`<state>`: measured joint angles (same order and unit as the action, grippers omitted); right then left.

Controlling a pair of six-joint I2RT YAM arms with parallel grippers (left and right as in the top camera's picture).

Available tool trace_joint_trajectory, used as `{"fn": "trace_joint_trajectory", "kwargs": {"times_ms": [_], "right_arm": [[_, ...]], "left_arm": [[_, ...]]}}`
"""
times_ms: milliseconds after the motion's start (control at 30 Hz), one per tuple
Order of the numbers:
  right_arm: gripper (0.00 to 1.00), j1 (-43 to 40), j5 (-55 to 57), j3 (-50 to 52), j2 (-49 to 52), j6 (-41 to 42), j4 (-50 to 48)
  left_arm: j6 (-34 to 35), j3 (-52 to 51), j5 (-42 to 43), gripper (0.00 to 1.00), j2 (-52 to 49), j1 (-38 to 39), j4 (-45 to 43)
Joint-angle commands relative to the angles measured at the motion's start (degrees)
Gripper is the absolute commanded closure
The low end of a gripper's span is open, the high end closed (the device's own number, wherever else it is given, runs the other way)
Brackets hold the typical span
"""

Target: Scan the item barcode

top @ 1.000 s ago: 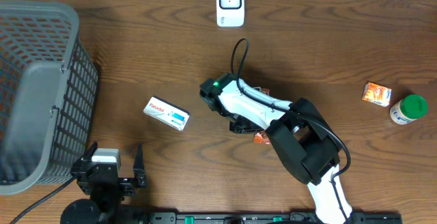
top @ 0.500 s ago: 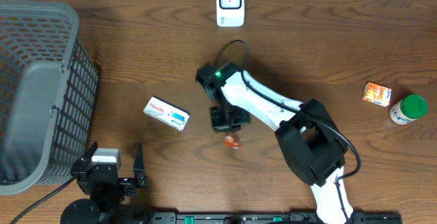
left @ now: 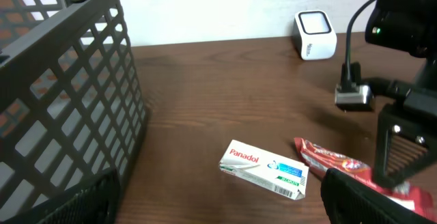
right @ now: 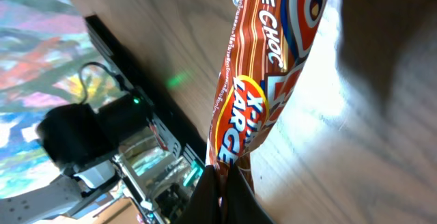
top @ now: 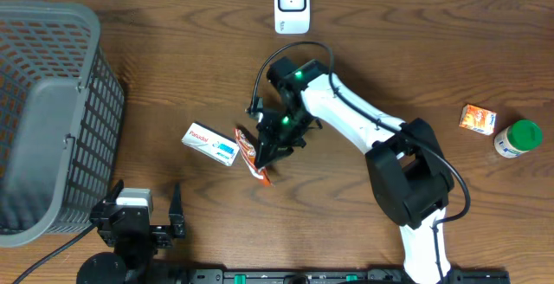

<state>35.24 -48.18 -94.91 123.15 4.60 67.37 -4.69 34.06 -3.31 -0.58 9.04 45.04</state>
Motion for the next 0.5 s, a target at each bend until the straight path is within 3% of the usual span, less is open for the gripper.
{"fn": "trace_joint_trajectory", "kwargs": {"times_ms": [0,267,467], "right_arm": [[0.99,-1.22,-6.67,1.95,-1.53,-3.19,-1.25],[0.99,-3.13,-13.18,10.93,-1.49,-1.11,-8.79],[0.99,-6.82,-6.23,13.73,-1.49,0.79,-9.90]], "left_arm": [[0.11,-0.09,0.13,0.07,0.35,-0.24,-0.04],[0.11,-0.09,0.13,0.07,0.35,-0.24,-0.04],[0.11,-0.09,0.13,0.07,0.35,-0.24,-0.04]]}}
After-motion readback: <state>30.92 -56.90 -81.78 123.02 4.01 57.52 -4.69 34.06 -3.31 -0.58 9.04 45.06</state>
